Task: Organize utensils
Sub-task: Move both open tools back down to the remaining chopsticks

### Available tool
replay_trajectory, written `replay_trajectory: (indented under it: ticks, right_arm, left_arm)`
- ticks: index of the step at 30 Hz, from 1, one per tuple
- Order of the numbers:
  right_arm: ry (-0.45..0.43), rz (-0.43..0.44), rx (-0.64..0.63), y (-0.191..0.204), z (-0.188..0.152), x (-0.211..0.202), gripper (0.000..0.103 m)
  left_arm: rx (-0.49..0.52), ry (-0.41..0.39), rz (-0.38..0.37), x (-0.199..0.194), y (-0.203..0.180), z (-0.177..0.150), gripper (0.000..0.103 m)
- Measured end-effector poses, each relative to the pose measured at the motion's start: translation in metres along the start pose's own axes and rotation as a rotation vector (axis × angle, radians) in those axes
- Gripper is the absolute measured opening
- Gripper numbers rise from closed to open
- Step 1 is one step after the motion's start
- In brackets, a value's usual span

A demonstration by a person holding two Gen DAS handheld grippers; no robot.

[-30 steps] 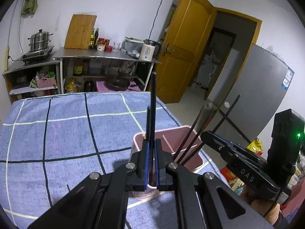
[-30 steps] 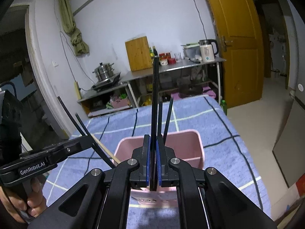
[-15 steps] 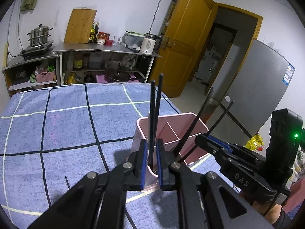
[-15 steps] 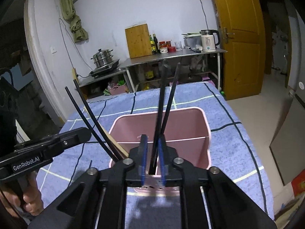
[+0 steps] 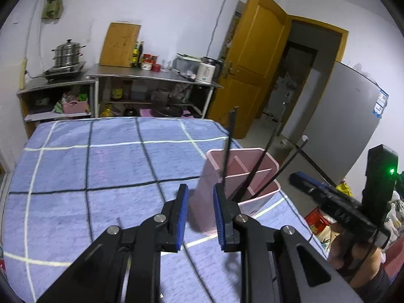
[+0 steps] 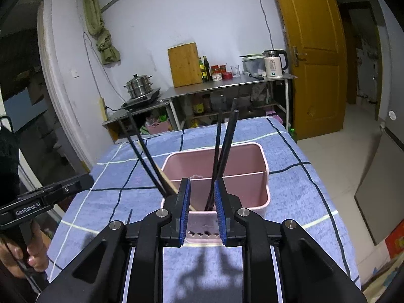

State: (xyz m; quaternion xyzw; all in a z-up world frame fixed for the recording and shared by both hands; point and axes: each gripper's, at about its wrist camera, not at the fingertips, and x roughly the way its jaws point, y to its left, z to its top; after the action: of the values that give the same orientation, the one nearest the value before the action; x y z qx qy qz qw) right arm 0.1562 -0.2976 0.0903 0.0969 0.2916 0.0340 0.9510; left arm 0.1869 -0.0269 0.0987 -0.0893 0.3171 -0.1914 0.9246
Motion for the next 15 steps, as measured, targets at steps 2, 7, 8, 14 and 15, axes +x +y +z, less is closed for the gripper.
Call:
replay_trajectory:
  ticks: [2,7,8,14,15]
  right_arm:
    - [-0.002,0.007,0.002,0.002,-0.002,-0.003,0.02]
    - [0.003,0.049,-0.009,0.016,-0.011,-0.008,0.02]
    - [0.007,0.06,-0.015,0.019,-0.014,-0.008,0.02]
    - [0.079,0.124,-0.061,0.048,-0.042,0.009,0.02]
    - [0.093,0.13,-0.065,0.051,-0.047,0.013,0.02]
  left_arm:
    - [-0.022,-0.001,0.017,-0.007,0.011,-0.007,0.021]
    - [-0.072,0.007,0.057,-0.016,0.036,-0.026,0.021]
    - [-0.078,0.013,0.066,-0.016,0.041,-0.031,0.021]
    - [-0.115,0.079,0.126,-0.006,0.067,-0.066,0.021]
    - [-0.118,0.092,0.136,-0.001,0.071,-0.071,0.021]
